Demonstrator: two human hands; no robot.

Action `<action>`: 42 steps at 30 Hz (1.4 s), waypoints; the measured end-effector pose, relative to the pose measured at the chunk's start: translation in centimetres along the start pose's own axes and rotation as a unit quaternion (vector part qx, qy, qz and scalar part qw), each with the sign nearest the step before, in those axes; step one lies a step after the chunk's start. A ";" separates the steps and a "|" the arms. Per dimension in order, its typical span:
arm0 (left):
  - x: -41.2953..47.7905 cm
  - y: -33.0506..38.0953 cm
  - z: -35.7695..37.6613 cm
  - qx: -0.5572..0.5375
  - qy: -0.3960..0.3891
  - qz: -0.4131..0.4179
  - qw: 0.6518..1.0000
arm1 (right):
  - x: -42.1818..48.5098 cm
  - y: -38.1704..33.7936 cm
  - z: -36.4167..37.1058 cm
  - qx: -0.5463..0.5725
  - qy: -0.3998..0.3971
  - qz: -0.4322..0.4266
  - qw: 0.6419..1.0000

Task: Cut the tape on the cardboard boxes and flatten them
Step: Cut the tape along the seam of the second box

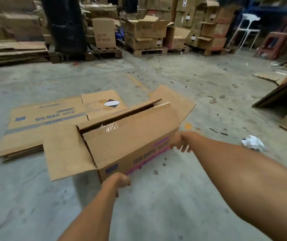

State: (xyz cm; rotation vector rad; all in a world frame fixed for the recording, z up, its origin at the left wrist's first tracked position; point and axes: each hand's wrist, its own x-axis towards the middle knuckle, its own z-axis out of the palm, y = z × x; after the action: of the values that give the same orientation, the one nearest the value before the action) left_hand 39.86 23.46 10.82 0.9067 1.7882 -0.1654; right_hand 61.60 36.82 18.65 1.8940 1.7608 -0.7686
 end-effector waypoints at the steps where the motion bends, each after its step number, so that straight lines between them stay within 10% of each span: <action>1: 0.3 -0.7 0.2 -0.033 0.034 -0.004 0.999 | 0.5 0.5 0.3 0.008 -0.001 -0.013 1.000; 9: 4.0 -4.8 0.5 -0.375 0.200 -0.054 0.904 | 9.8 6.2 1.7 0.165 0.083 -0.022 0.982; 19: 7.7 -4.8 -1.6 -0.391 0.279 -0.023 0.877 | 17.2 3.9 1.6 0.482 0.072 -0.060 0.871; 31: -1.2 -6.5 -13.3 -0.421 0.323 0.097 0.842 | 10.4 -1.0 -2.3 0.483 0.136 -0.186 0.845; 37: -12.6 -12.2 -20.6 -0.519 0.410 0.218 0.717 | -1.0 -7.9 -9.4 0.461 0.200 -0.293 0.813; 42: -17.3 -18.5 -21.5 -0.623 0.397 0.301 0.603 | -7.3 -12.2 -10.2 0.506 0.092 -0.363 0.777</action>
State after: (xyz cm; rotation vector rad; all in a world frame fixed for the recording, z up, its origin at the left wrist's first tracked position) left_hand 14.11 12.92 29.01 0.4024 1.5899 1.9755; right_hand 50.20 39.12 31.76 1.7788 2.5276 -2.2511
